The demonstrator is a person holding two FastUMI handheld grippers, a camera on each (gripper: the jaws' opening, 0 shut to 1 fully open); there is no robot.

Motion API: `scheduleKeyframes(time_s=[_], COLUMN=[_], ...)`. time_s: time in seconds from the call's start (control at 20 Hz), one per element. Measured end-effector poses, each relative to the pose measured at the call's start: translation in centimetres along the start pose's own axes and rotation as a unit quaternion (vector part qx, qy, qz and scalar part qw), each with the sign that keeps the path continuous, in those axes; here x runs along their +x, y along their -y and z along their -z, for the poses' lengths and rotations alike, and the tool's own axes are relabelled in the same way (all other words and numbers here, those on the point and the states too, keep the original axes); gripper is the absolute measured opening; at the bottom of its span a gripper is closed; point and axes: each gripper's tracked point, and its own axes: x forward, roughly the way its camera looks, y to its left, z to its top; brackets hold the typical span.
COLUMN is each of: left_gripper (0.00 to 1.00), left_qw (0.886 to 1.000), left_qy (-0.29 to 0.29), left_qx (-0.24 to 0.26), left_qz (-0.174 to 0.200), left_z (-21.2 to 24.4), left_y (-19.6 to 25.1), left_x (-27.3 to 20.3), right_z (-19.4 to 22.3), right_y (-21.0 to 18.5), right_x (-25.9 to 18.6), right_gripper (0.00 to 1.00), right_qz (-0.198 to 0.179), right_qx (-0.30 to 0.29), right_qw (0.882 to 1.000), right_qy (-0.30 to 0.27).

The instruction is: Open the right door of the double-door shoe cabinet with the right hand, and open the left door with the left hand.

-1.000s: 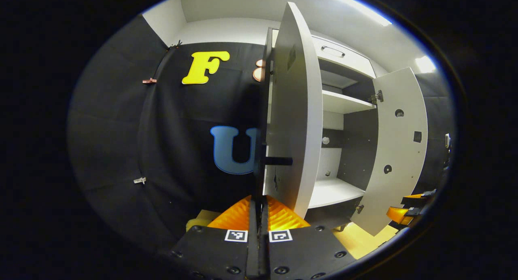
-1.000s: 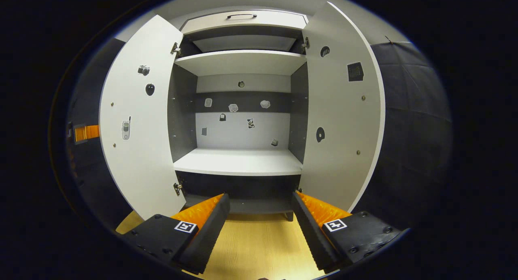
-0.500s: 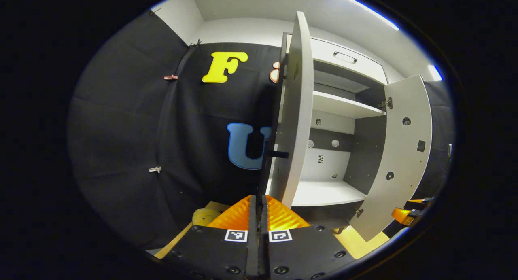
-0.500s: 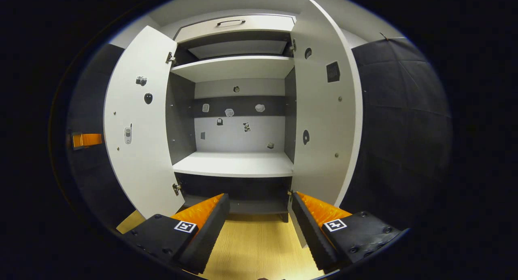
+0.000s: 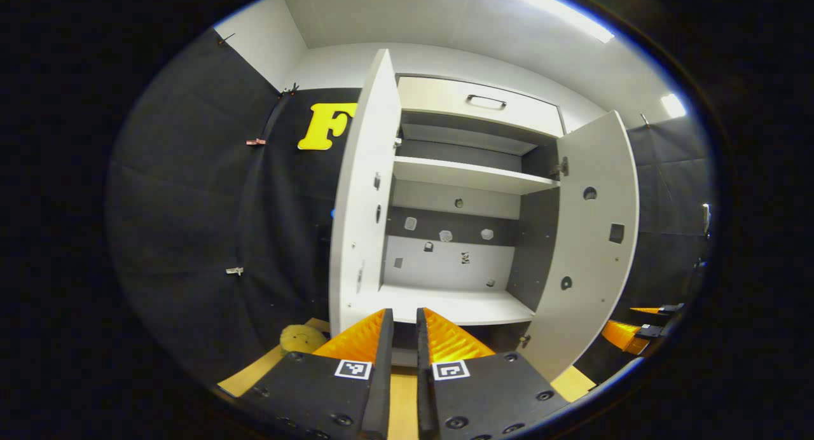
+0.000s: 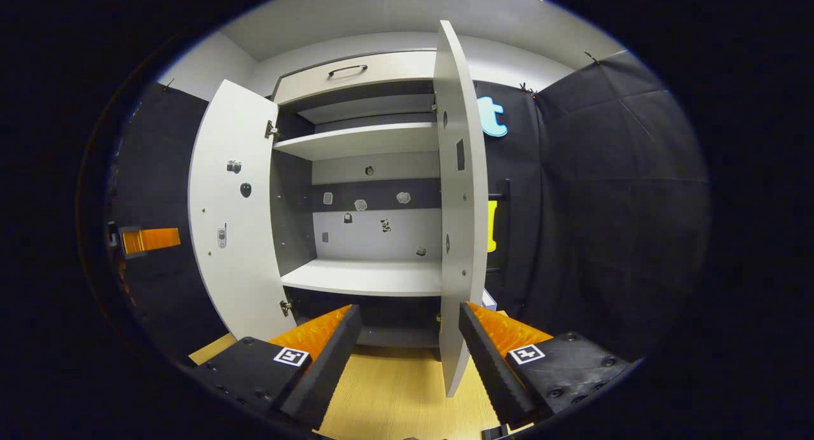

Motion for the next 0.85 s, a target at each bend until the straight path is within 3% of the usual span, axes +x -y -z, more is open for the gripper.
scheduleKeyframes(time_s=[0.05,0.1,0.2,0.4,0.85], left_gripper=[0.20,0.37,0.60,0.95,0.95], left_qw=[1.000,1.000,1.000,0.999,0.998], left_qy=[0.001,0.003,0.007,0.009,-0.001], left_qx=[0.002,0.005,0.011,0.030,0.065], left_qz=[0.003,0.005,0.006,0.009,0.002], left_z=[0.2,0.3,0.5,1.2,2.7], left_y=[1.2,2.4,3.8,5.9,4.5], left_x=[-0.7,-1.3,-2.4,-3.6,-3.7], right_z=[-0.4,-0.6,-0.9,-1.6,0.5], right_y=[0.5,1.0,1.6,2.5,2.1], right_x=[-0.7,-1.4,-2.5,-3.6,-2.9], right_gripper=[0.98,0.98,0.98,0.98,0.98], right_qz=[-0.002,-0.003,-0.003,0.003,0.022], right_qx=[0.003,0.006,0.011,0.021,0.049], right_qw=[1.000,1.000,1.000,1.000,0.999], right_qy=[0.003,0.005,0.010,0.015,0.001])
